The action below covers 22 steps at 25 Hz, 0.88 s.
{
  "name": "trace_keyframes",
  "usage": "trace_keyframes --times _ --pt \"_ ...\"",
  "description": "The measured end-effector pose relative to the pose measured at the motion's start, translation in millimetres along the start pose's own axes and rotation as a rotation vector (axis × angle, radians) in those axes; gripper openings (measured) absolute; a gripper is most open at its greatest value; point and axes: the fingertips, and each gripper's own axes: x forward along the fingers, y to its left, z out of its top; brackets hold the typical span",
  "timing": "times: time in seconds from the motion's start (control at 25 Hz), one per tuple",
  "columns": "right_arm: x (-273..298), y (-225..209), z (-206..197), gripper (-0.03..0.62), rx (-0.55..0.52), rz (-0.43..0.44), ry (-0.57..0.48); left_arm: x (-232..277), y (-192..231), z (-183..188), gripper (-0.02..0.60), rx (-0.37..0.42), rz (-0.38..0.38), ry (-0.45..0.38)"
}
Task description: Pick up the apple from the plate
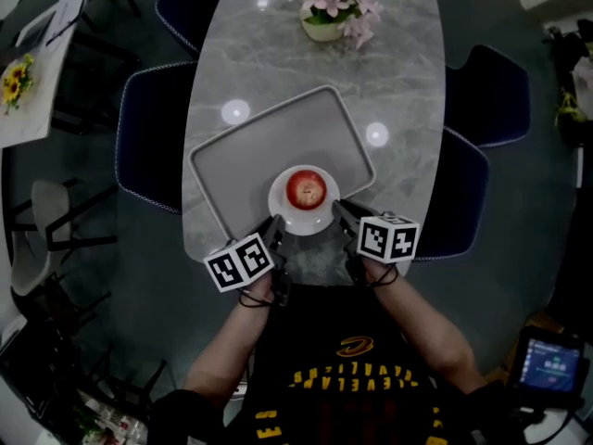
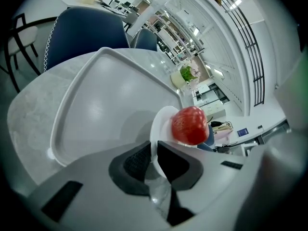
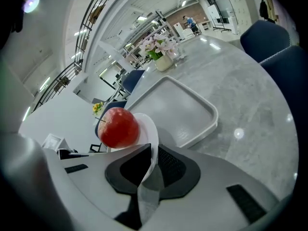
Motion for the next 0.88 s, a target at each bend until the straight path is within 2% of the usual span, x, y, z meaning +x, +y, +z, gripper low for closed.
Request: trace_keyframes --times 0.88 --pt "-118 -114 -46 0.051 0.082 -0.060 -0.098 44 -85 -131 0.046 0.116 -0.019 0.092"
